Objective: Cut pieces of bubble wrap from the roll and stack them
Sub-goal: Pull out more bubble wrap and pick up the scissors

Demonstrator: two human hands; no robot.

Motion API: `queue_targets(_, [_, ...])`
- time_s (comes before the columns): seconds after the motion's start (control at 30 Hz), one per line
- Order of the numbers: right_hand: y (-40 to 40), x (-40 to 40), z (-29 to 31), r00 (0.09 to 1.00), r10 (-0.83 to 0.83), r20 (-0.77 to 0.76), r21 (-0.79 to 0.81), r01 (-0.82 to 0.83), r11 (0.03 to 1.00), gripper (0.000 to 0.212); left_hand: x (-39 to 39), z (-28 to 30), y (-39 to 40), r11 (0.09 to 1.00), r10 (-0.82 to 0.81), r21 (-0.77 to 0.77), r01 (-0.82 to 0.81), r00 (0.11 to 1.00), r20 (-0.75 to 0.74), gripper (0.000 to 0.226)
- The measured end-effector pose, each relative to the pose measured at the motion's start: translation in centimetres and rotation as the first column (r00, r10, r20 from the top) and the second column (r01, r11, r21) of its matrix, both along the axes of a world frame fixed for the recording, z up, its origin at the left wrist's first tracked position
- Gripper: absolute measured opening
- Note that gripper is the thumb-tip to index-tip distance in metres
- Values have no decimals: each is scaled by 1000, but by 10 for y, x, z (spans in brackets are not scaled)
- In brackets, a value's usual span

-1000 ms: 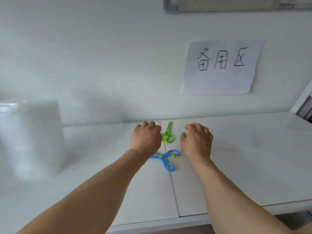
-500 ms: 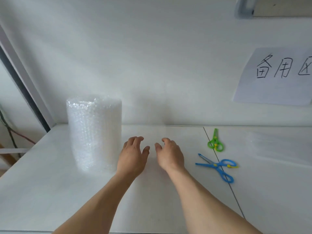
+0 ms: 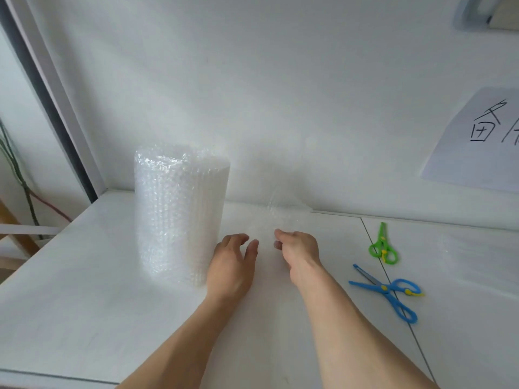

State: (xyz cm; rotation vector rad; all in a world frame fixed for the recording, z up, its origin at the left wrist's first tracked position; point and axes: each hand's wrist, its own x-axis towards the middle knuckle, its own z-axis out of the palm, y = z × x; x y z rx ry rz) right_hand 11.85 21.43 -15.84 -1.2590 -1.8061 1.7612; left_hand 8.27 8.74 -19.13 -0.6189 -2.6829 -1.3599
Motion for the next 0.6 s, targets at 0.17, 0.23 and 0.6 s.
queue_targets(0.17, [-6,29,5,995,41,-86,102,-33,994,28,19,10,-4,957,114,245,-155,978,173,29])
queue_targets(0.23, [-5,39,6,994,41,-99,114,-30,993,28,28,16,-4,895,152,338,-293,910,386,33])
queue_targets(0.6, [26,84,20,973,84,-216,-102,-108,989,17,30,33,3,539,-540,593,-598,295,788,33])
